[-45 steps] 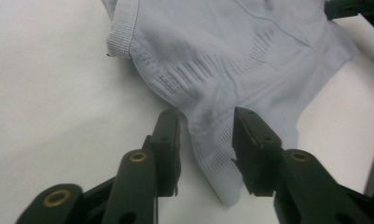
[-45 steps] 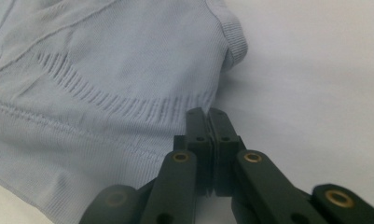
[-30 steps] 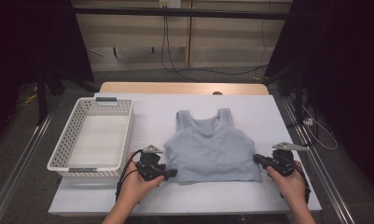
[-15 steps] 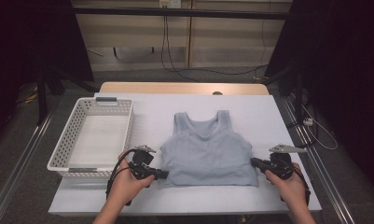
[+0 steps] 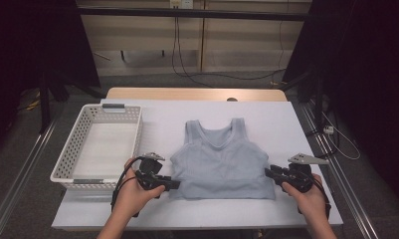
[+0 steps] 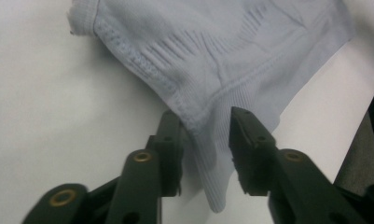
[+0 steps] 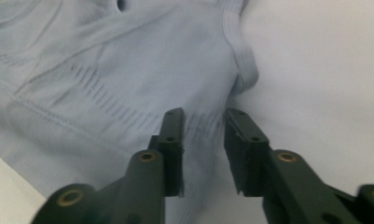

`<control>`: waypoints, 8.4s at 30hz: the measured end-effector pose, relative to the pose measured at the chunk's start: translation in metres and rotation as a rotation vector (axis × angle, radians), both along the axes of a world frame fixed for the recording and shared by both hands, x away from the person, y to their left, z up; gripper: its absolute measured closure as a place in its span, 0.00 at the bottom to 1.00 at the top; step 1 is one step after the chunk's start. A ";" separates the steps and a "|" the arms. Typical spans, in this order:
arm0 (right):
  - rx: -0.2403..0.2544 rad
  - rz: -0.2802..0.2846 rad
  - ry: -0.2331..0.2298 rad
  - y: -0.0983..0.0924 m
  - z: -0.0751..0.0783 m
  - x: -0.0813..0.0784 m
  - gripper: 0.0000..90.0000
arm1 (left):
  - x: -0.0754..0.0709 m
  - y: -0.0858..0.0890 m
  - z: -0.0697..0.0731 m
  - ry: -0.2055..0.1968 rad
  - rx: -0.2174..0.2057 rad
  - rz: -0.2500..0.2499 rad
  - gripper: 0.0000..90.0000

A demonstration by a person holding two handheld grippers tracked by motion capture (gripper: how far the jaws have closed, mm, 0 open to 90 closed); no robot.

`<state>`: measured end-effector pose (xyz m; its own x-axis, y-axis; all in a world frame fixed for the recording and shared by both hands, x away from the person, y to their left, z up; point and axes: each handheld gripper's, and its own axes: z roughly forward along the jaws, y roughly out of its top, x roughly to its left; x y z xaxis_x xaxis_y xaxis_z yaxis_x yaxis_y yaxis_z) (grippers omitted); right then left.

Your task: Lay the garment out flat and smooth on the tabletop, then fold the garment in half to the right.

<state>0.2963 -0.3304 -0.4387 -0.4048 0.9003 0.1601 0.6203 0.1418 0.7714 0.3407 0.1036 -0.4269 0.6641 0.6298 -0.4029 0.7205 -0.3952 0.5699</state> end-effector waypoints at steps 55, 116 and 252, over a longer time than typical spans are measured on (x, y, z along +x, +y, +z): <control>0.047 0.108 -0.157 0.056 0.015 -0.011 0.16 | 0.062 -0.024 0.028 -0.210 -0.016 0.015 0.14; 0.018 0.345 -0.138 0.138 -0.001 -0.005 0.12 | 0.071 -0.018 0.023 -0.223 -0.024 0.044 0.13; 0.066 0.606 -0.074 0.203 -0.003 -0.005 0.94 | 0.163 -0.048 -0.013 -0.266 0.081 0.140 0.41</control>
<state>0.2910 -0.1279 -0.4419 -0.8535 0.4961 0.1593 0.3889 0.4030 0.8285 0.5040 0.0554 -0.4401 0.6437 0.7459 -0.1711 0.6009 -0.3542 0.7166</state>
